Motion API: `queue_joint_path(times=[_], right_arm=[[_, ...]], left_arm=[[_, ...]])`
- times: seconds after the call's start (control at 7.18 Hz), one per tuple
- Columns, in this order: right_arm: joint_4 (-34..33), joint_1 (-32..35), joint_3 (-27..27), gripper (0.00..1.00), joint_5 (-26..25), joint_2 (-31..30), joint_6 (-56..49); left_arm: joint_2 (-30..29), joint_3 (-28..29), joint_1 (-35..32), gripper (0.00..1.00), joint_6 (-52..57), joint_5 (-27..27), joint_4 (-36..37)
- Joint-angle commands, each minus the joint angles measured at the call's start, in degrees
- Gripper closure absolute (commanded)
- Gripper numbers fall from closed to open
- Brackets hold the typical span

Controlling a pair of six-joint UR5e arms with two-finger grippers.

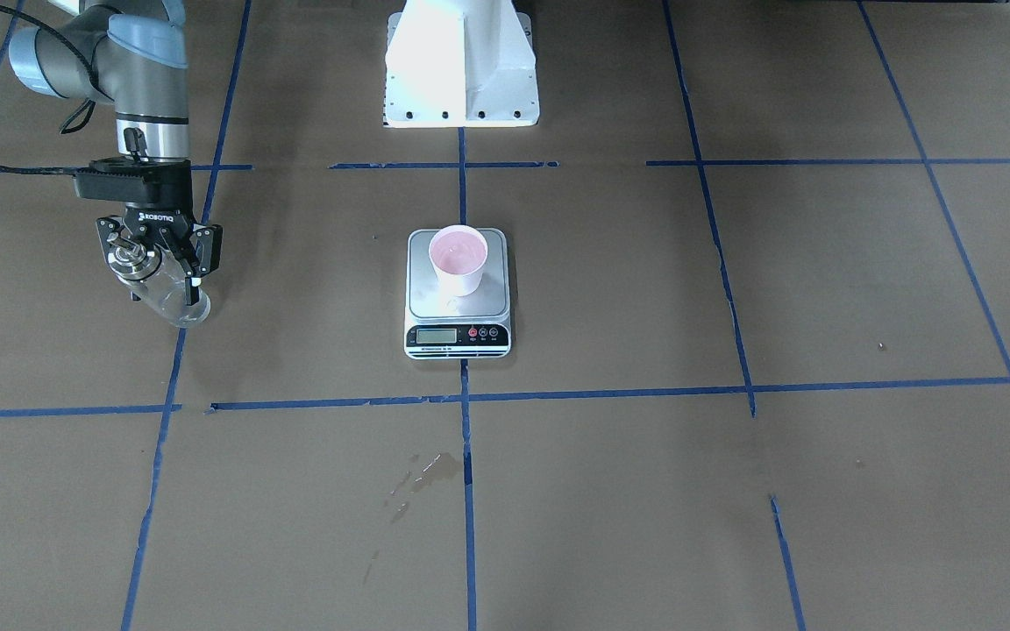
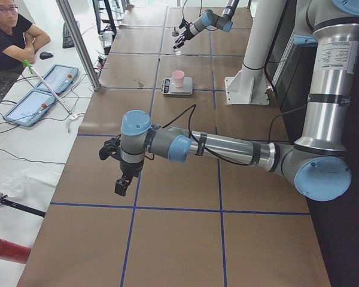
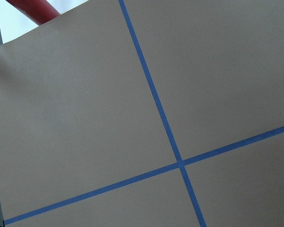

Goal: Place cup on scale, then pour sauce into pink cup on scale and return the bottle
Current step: 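Hold the bottle on the table with the right gripper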

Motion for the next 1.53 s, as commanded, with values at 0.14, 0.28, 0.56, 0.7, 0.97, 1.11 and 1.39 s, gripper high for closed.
queue_joint_path(times=[0.14, 0.28, 0.56, 0.7, 0.97, 1.11, 1.39], right_arm=[[0.1, 0.0, -0.7, 1.0, 1.4, 0.0, 0.3], [0.2, 0.0, -0.9, 0.96, 1.5, 0.0, 0.3], [0.2, 0.0, -1.0, 0.77, 2.1, 0.0, 0.2], [0.2, 0.0, -0.9, 0.67, 2.1, -0.1, 0.1], [0.4, 0.1, -0.7, 0.41, 3.2, -0.1, 0.0], [0.4, 0.1, -0.8, 0.31, 3.3, -0.1, 0.1], [0.4, 0.1, -0.7, 0.16, 3.2, -0.2, 0.2]], left_arm=[[-0.1, -0.1, 0.0, 0.0, -0.1, 0.0, 0.0], [-0.1, -0.1, 0.0, 0.0, 0.0, 0.0, 0.0], [-0.1, -0.1, 0.0, 0.0, 0.0, 0.0, 0.0], [-0.1, -0.1, 0.0, 0.0, 0.0, 0.0, 0.0], [-0.1, -0.1, 0.0, 0.0, 0.0, 0.0, 0.0], [-0.1, 0.0, 0.0, 0.0, 0.0, 0.0, 0.0], [-0.1, 0.1, 0.1, 0.0, 0.0, 0.0, 0.0]])
